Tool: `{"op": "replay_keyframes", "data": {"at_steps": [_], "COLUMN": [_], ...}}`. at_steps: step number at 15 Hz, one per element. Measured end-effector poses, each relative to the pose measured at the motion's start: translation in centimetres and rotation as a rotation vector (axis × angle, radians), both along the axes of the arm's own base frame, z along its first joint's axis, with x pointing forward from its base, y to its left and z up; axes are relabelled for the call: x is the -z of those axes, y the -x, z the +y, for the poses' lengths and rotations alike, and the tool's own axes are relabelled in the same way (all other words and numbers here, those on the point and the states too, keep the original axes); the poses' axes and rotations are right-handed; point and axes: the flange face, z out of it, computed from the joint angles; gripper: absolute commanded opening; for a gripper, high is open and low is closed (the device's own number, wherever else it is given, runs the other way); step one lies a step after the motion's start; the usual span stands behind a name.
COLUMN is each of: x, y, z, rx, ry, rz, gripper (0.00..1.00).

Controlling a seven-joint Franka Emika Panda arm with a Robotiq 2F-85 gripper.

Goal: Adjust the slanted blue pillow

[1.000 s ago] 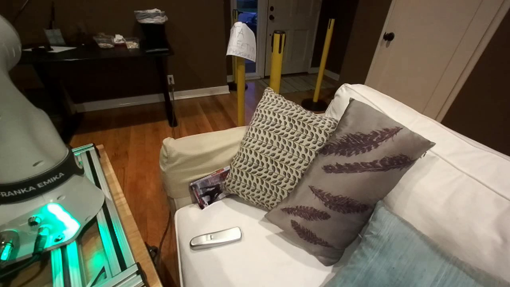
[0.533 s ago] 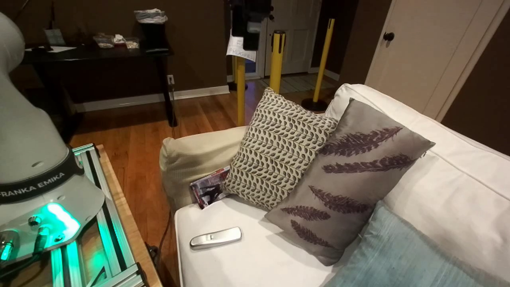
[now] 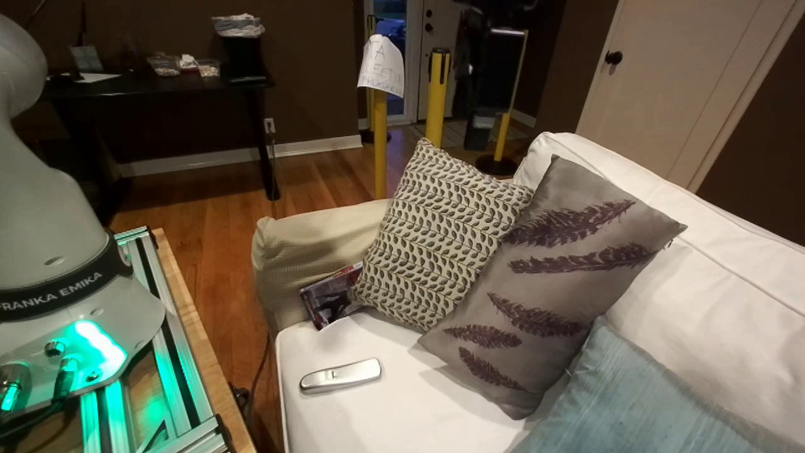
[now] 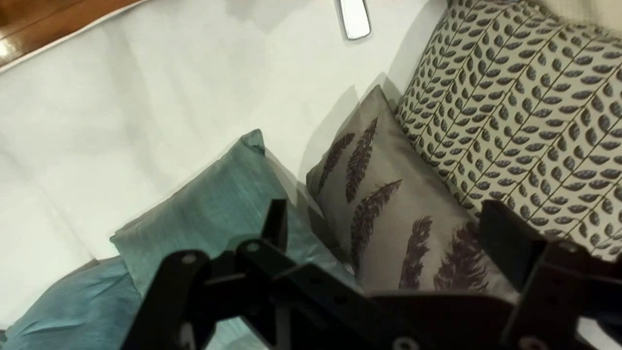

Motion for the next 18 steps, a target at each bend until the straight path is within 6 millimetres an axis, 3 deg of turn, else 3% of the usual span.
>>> {"op": "replay_keyframes", "data": {"at_steps": [9, 14, 18], "x": [7.6, 12.1, 12.8], "y": [-4.7, -5.3, -5.7], "z": [-8.7, -13.5, -14.3], "rx": [0.213, 0.33, 0.343], "ry": [-0.06, -0.078, -0.079], "rz": [-0.023, -0.023, -0.021], "gripper": [1.0, 1.0, 1.0]}}
